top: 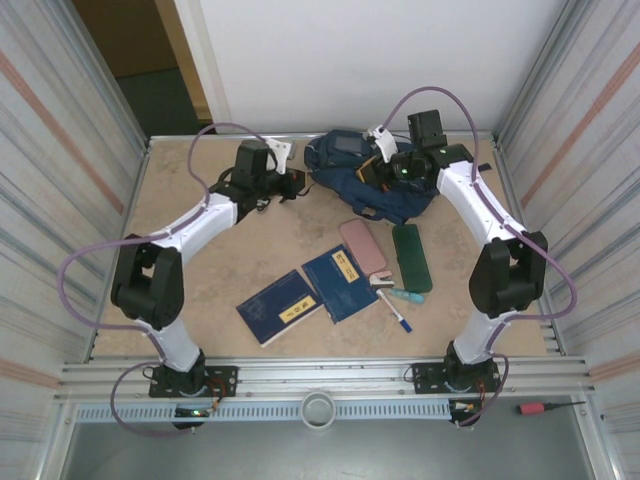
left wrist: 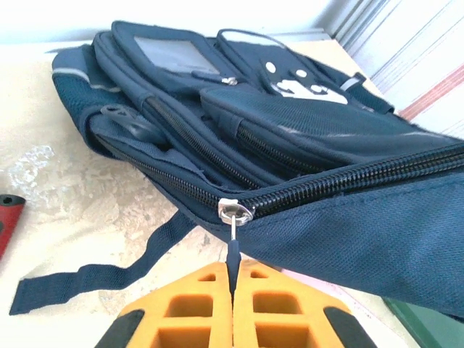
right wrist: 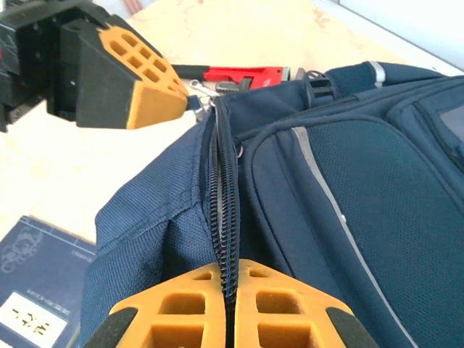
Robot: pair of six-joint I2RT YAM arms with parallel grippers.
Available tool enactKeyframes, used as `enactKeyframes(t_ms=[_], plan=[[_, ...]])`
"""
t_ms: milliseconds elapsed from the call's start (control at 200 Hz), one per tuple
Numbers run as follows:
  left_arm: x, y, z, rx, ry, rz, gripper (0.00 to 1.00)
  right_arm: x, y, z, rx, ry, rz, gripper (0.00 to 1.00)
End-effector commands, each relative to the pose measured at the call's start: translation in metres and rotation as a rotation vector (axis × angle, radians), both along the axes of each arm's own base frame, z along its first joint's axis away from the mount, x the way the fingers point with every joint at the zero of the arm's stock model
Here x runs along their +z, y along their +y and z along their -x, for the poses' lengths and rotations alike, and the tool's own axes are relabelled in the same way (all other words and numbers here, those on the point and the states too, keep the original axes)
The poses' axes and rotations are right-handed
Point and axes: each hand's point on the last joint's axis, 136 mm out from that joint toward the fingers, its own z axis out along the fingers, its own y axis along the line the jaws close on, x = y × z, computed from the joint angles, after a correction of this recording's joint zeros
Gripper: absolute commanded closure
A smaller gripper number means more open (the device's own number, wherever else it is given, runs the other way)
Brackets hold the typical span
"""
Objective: Pack the student bag
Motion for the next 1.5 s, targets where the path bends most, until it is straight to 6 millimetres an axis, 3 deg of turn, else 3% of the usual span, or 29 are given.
enactKeyframes(t_ms=[0,150,306,371,601,766,877,1037,1132,1252,1368,1453,1493], plan=[[0.013,0.007,0.016,0.014,0.0,-0.002,1.0,0.01,-0.029,-0.026,-0.118,-0.095,0.078,0.95],[0.01,-0.016,0.029,-0.036,-0.005,-0.007,1.0,-0.031,-0.073,-0.043,-0.335,-0.065,0.312,0.74],[0.003,-0.044,0.036,-0.094,0.008,-0.003,1.0,-0.047,-0.084,-0.036,-0.403,-0.02,0.39,0.61],[0.001,-0.051,0.037,-0.111,0.012,-0.003,1.0,-0.043,-0.076,-0.026,-0.375,-0.022,0.367,0.57],[-0.002,-0.055,0.041,-0.125,0.02,-0.004,1.0,-0.033,0.0,0.031,-0.105,-0.013,0.156,0.39],[-0.007,-0.052,0.043,-0.122,0.025,-0.016,1.0,-0.035,0.028,0.047,-0.026,0.054,0.073,0.28],[-0.006,-0.051,0.044,-0.12,0.021,-0.018,1.0,-0.052,0.04,0.052,-0.009,0.105,0.084,0.22],[-0.003,-0.05,0.045,-0.122,0.011,-0.021,1.0,-0.088,0.04,0.047,-0.029,0.162,0.16,0.2],[-0.001,-0.048,0.045,-0.119,0.008,-0.022,1.0,-0.096,0.039,0.041,-0.037,0.163,0.192,0.25],[-0.002,-0.041,0.042,-0.103,0.01,-0.024,1.0,-0.092,0.029,0.031,-0.067,0.136,0.232,0.64],[-0.009,-0.025,0.035,-0.058,0.016,-0.041,1.0,-0.069,0.009,0.024,-0.11,0.105,0.195,0.89],[-0.014,-0.008,0.026,-0.012,0.023,-0.055,1.0,-0.048,-0.006,0.021,-0.138,0.069,0.158,1.0],[-0.017,-0.001,0.021,0.005,0.029,-0.058,1.0,-0.039,-0.012,0.02,-0.148,0.051,0.142,1.0]])
